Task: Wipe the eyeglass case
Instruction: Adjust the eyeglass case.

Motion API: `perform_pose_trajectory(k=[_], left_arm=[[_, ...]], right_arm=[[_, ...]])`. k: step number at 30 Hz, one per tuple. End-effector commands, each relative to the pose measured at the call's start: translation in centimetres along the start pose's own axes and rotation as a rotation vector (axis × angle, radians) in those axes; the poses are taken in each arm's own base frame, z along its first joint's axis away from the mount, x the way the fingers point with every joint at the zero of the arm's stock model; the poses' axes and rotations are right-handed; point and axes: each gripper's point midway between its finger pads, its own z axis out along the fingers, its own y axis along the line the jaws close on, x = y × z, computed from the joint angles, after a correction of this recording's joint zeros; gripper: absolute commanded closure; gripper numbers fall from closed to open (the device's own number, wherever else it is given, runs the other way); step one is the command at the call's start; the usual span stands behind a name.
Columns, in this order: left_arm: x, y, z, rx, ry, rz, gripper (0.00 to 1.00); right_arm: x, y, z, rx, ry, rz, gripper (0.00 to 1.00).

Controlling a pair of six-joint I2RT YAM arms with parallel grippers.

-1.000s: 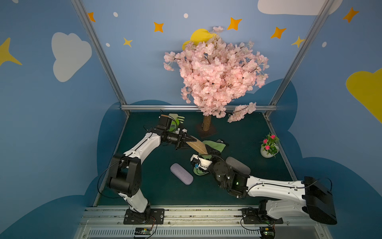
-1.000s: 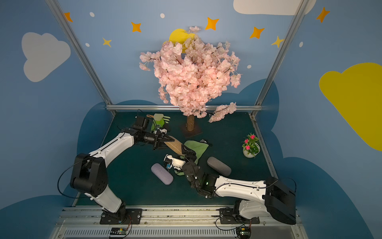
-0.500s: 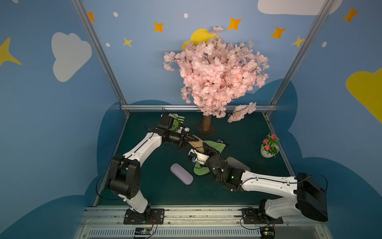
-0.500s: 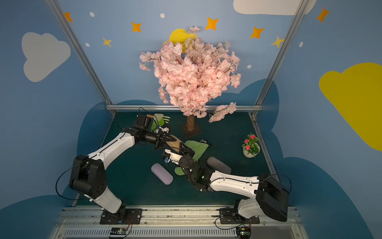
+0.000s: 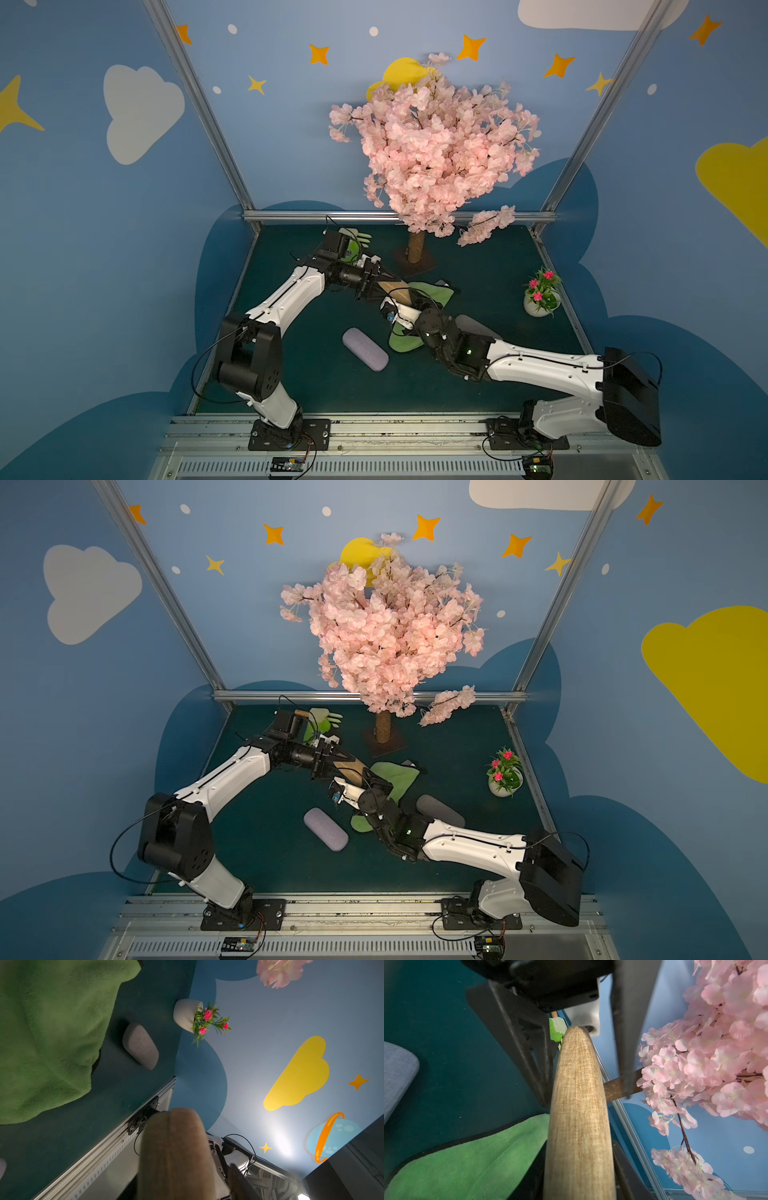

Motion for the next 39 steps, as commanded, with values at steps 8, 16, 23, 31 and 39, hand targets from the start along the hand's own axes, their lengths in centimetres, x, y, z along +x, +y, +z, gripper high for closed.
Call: perform_pose_trajectory(k=[8, 16, 23, 31, 39], left_arm=[[0.8, -5.1, -5.3, 0.046, -0.196, 0.423, 0.0], [-1.9, -8.3, -8.5, 0.079, -0.54, 0.724, 0.0], [3.0, -9.7, -4.3, 0.233, -0.26, 0.842, 0.0], [6.5, -8.3, -0.4, 0.247, -0.053, 0.857, 0.07], [4.9, -7.9, 0.4, 0.234, -0.027, 0.797, 0.24]], right_arm=[[1.3, -2.4, -3.2, -0.193, 0.054, 0.438, 1.0], [-0.8, -4.8, -8.3, -0.794, 0.036, 1.214, 1.0], [-2.3, -8.1, -9.6, -1.144, -0.033, 1.555, 1.0], [-3.2, -9.1, -9.0, -1.304, -0.09, 1.606, 1.0], [-3.4, -8.2, -9.3, -1.442, -0.088, 1.589, 1.0]])
